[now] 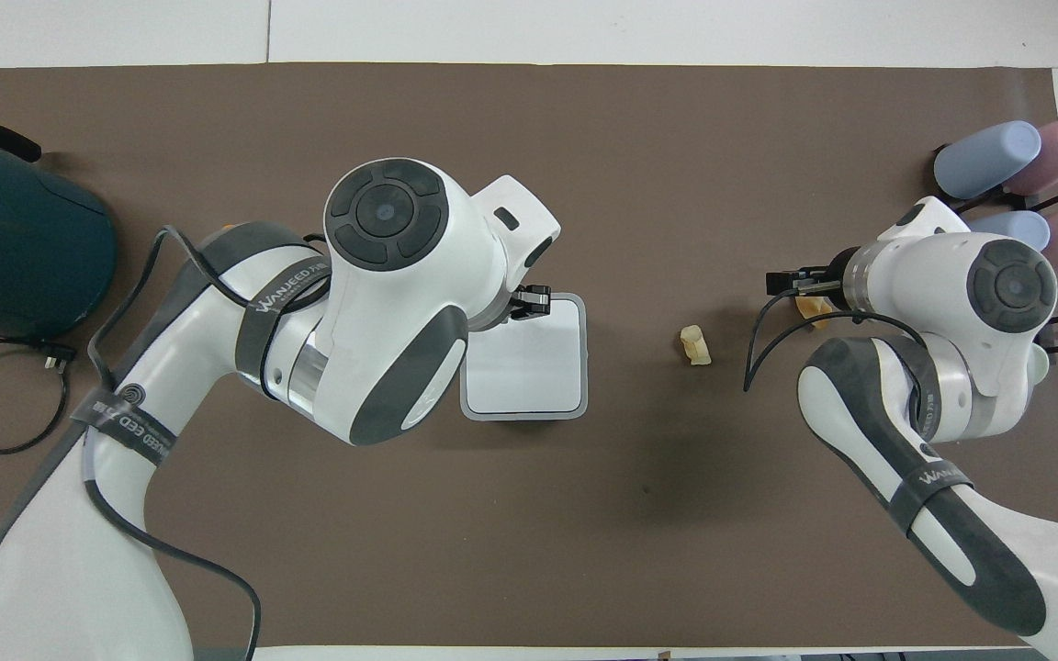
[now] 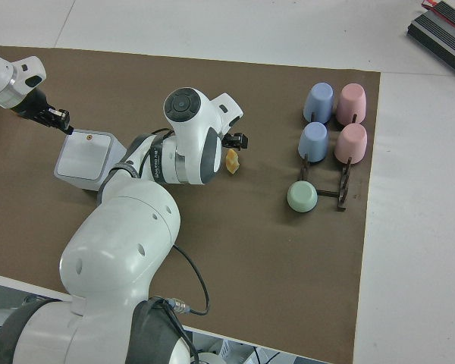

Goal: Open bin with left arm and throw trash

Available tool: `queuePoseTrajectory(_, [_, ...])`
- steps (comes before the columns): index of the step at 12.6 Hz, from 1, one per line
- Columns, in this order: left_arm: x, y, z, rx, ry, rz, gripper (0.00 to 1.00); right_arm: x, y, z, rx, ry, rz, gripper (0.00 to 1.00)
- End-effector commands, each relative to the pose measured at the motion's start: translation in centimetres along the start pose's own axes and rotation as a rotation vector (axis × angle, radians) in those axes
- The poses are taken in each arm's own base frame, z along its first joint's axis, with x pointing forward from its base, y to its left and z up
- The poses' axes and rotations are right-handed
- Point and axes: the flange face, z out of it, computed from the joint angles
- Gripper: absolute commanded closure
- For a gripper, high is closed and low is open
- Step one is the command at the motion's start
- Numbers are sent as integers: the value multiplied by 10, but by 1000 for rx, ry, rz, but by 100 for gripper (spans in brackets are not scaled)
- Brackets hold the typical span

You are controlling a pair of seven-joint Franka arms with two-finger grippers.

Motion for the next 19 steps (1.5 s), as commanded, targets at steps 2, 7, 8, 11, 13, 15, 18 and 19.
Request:
queuePoseTrajectory(2, [9, 26, 28, 25, 2, 19, 100, -14, 17, 13, 5, -14, -143, 0])
queuePoseTrajectory(7, [12, 29, 35, 51, 7, -17, 100, -24, 19, 18, 6, -27, -206, 100])
queuePoseTrajectory(8, [13, 29, 35, 55, 11, -14, 100, -24, 19, 18, 7, -28, -208, 100])
queuePoseTrajectory(11, [14, 28, 35, 67, 26, -6, 100, -22, 15, 12, 7, -22, -212, 100])
queuePoseTrajectory(13, [16, 27, 44, 82, 21, -2, 100, -16, 7, -12, 6, 7, -209, 100])
queuePoseTrajectory(15, [17, 26, 47, 94, 32, 5, 100, -12, 6, -41, 7, -8, -194, 100])
queuePoseTrajectory(18, [17, 27, 48, 92, 38, 7, 100, -12, -11, -82, 14, -34, -164, 100])
queuePoseTrajectory(19, [15, 26, 53, 102, 39, 14, 100, -14, -17, -94, 15, -32, -138, 100])
